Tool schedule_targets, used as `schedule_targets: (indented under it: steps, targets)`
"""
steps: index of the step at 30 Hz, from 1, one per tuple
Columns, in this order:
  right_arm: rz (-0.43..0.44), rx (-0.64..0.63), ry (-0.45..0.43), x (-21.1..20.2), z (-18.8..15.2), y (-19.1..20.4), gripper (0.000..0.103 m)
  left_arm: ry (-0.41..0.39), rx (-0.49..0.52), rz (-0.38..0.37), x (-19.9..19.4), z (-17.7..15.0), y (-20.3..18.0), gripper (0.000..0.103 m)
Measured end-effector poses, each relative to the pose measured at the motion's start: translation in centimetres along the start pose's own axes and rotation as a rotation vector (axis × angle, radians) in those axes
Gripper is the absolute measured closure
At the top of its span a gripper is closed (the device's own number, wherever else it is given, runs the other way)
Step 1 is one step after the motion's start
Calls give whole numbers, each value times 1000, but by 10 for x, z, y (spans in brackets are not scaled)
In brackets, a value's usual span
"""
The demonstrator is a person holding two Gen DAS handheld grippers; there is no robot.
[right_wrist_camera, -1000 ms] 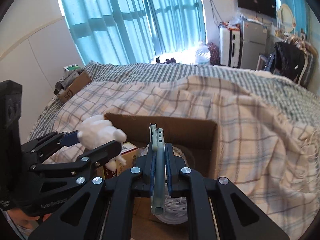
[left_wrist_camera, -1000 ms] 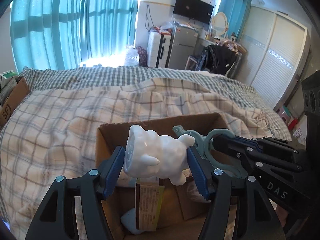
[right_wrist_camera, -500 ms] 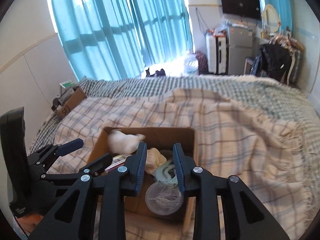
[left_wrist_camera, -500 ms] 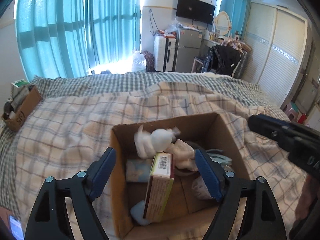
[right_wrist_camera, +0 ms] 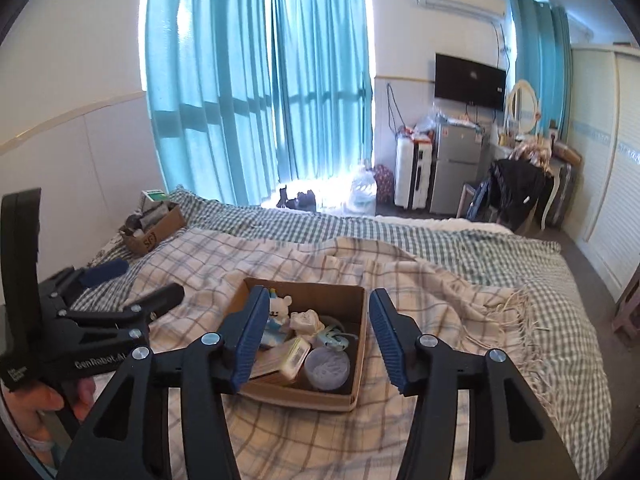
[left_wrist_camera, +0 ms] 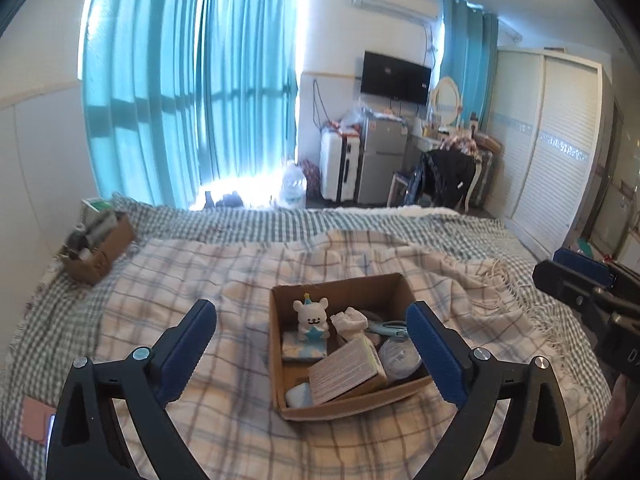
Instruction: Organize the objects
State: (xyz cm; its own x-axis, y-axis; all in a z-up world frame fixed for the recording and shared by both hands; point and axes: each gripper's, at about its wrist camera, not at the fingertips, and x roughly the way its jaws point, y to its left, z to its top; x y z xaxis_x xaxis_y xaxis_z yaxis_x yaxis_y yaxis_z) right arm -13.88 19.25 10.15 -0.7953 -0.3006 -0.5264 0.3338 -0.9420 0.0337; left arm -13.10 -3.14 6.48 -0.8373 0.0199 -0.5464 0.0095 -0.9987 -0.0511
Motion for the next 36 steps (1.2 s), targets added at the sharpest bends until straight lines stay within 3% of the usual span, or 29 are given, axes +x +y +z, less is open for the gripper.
schedule_targets:
  steps: [5, 7, 13, 16, 20, 25, 36]
  targets:
    - [-72, -50, -91, -46, -21, 13, 25, -107, -13, 6, -44, -17, 5, 0]
    - [-108, -72, -110, -55, -39, 16, 20, -136, -9, 6, -53, -32, 7, 0]
    - [-132, -62, -72, -36, -108, 13, 9, -191, -34, 11, -55, -83, 12, 0]
    - [-141, -73, -65, -27, -122, 12, 0, -225, -22, 45, -54, -97, 11, 0]
    - [-125, -35, -96, -22, -124, 4, 0, -202, -15, 84, -45, -103, 9, 0]
    - [-127, -32, -129, -21, -118, 3, 0, -170, -9, 68, -38, -110, 9, 0]
    - [-130, -55, -139, -21, -116, 13, 0, -178, -13, 52, -42, -113, 9, 0]
